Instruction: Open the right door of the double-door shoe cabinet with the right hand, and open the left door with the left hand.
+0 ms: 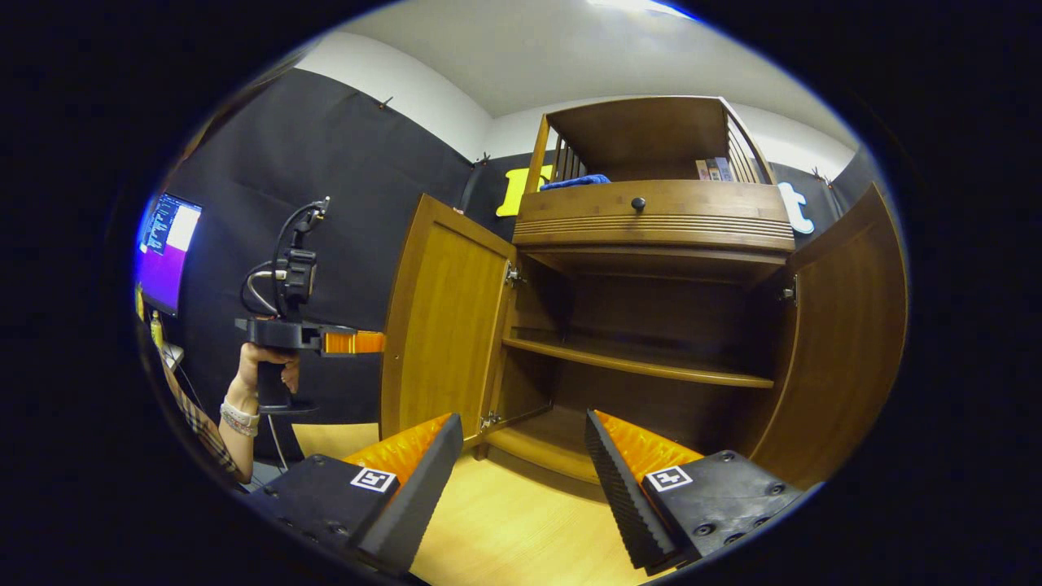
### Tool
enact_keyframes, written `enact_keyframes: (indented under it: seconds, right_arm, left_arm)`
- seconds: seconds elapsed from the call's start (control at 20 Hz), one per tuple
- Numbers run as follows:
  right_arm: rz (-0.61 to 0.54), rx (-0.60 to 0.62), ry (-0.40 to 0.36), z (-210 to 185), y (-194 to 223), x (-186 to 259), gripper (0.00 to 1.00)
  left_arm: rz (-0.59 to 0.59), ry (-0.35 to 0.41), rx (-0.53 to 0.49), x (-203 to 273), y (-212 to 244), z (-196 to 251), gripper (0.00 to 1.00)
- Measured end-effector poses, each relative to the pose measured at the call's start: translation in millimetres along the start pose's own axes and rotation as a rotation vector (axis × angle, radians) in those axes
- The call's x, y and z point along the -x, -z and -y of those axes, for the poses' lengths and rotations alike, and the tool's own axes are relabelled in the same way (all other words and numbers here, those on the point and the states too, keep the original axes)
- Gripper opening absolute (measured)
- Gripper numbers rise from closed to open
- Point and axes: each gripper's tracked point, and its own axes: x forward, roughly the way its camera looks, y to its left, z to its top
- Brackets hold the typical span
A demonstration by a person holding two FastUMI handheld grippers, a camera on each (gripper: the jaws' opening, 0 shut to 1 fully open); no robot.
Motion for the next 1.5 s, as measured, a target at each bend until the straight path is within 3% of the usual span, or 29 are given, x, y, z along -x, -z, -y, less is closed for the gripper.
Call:
enact_keyframes:
  seconds: [0.2,0.4,0.5,0.6,0.75,0.9,1.1,1.2,1.5]
  right_arm:
    - [0.005,0.003,0.029,8,-3,-2,0.95]
    - [0.024,0.071,0.203,49,-11,1,0.95]
    - [0.03,0.092,0.259,60,-14,5,0.95]
    - [0.036,0.092,0.295,69,-16,8,0.95]
    - [0.054,0.063,0.334,83,-23,15,0.95]
    - [0.098,0.037,0.382,103,-35,23,0.96]
    - [0.108,0.046,0.429,123,-41,30,0.96]
    - [0.109,0.055,0.433,128,-41,33,0.97]
    - [0.116,0.062,0.442,140,-49,37,0.97]
  left_arm:
    - [0.019,0.066,-0.035,28,-11,19,0.05]
    - [0.029,0.251,-0.031,54,-21,85,0.08]
    - [0.039,0.303,-0.079,58,-27,112,0.05]
    - [0.057,0.352,-0.103,56,-30,144,0.11]
    - [0.075,0.392,-0.089,48,-35,175,0.54]
    - [0.093,0.35,-0.115,35,-39,181,0.98]
    - [0.086,0.342,-0.117,20,-34,193,0.92]
    - [0.096,0.332,-0.117,11,-34,199,0.97]
    - [0.117,0.336,-0.124,-5,-37,216,0.95]
